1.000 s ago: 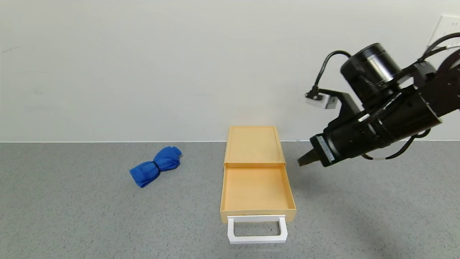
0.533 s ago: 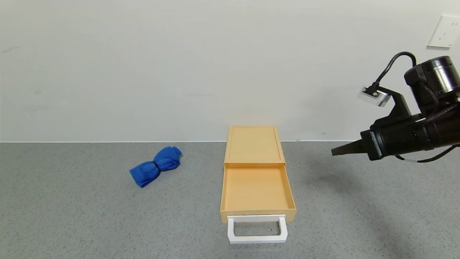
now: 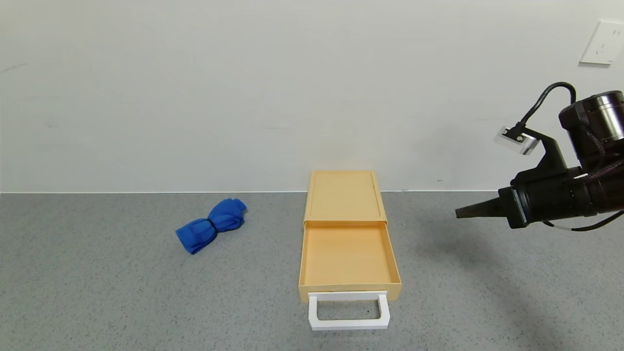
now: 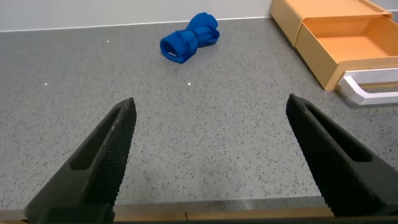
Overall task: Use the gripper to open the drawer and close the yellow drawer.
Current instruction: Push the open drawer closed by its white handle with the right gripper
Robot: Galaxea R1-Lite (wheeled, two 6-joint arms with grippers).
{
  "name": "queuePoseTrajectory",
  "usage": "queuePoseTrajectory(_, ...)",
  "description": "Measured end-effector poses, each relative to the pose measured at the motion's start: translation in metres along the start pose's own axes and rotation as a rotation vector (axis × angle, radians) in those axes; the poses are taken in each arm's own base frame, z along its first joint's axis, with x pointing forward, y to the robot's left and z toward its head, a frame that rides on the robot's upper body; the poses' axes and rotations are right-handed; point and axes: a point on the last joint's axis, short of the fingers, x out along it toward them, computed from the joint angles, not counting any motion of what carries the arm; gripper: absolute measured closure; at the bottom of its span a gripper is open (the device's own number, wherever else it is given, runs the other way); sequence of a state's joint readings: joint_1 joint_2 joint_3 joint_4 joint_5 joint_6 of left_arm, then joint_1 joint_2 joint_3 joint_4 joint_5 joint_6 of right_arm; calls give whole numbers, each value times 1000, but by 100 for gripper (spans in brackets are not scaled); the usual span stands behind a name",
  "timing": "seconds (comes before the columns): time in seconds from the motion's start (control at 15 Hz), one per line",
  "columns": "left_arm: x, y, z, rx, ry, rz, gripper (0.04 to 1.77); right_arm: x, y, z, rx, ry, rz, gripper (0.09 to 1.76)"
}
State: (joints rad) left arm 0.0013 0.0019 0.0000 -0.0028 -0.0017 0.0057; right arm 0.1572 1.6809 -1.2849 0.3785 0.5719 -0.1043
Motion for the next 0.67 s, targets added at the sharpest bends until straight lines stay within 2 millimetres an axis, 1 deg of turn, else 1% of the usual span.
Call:
queuePoseTrajectory(0.13, 0, 0, 0, 0, 0, 0, 7, 4, 12, 1, 37, 11, 18, 173)
queuePoseTrajectory(0.33, 0, 0, 0, 0, 0, 0, 7, 19, 43, 1, 92, 48, 14, 173)
queuePoseTrajectory(0.53, 0, 0, 0, 0, 0, 0, 7, 46, 84, -4, 137, 106, -39, 173)
queuePoseTrajectory(0.67, 0, 0, 0, 0, 0, 0, 7, 67, 109, -11, 161, 154, -50, 173)
